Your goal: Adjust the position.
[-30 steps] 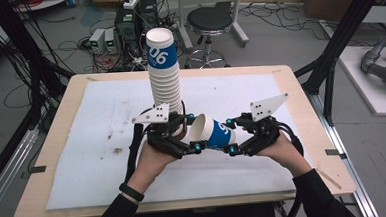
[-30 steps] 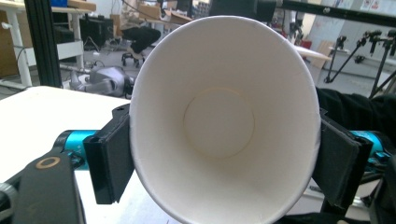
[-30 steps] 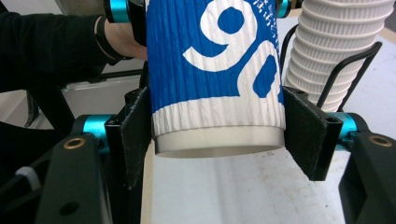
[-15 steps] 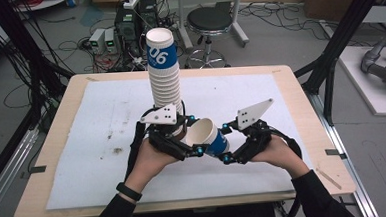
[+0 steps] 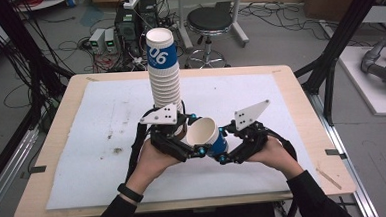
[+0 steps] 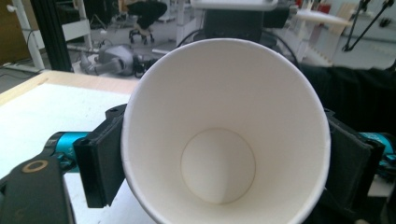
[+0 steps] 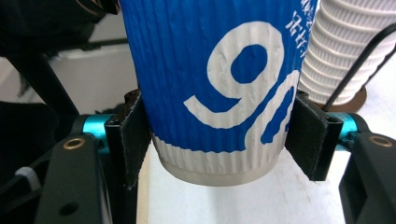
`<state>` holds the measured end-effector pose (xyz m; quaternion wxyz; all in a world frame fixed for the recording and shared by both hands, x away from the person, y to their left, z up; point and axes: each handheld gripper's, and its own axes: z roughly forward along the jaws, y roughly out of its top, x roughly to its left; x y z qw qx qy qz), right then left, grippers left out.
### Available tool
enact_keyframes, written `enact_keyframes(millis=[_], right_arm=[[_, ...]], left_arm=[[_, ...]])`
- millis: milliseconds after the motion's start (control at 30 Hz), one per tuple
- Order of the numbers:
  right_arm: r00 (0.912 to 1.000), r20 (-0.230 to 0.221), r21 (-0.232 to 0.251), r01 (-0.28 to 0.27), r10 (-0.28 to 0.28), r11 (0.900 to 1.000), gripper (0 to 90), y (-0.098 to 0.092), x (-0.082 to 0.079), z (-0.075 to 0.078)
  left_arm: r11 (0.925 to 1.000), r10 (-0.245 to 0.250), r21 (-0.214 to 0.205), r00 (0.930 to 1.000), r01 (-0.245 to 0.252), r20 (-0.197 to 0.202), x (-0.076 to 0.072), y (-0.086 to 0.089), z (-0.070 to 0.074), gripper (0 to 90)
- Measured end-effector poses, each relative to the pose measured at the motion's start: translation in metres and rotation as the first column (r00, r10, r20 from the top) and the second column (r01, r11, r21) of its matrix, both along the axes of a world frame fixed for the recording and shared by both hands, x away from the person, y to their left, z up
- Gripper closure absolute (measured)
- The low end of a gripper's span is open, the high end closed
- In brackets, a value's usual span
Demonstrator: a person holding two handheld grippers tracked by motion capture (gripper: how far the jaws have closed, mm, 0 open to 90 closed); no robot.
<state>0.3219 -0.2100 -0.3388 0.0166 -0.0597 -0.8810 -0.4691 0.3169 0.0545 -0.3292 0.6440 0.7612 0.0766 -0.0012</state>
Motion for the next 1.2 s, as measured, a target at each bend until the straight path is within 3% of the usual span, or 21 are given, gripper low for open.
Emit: enact_keyframes(millis=[200,367,933,1200], right_arm=[[1.0000,0.000,0.063,0.002,-0.002,0.9980,30.4,-0.0044,0.0013,0.0018],[0.9999,0.011,0.089,0.004,-0.005,0.9960,30.5,-0.0045,0.0001,0.0014],[0.9994,0.035,0.078,-0.001,-0.002,0.9970,30.5,-0.0066,-0.0002,0.0015],[0.9992,0.040,0.084,-0.006,0.003,0.9964,30.6,-0.0077,-0.0008,0.0023]], left_arm=[[0.9955,0.012,-0.094,0.9995,-0.015,-0.028,0.0005,0.0016,-0.0018,14.7],[0.9924,0.010,-0.122,0.9994,-0.014,-0.033,-0.0008,0.0012,-0.0013,14.7],[0.9984,0.026,-0.050,0.9997,-0.026,-0.004,-0.0023,0.0019,0.0053,14.7],[0.9986,0.018,-0.049,0.9998,-0.018,0.000,-0.0035,0.0021,0.0074,14.7]])
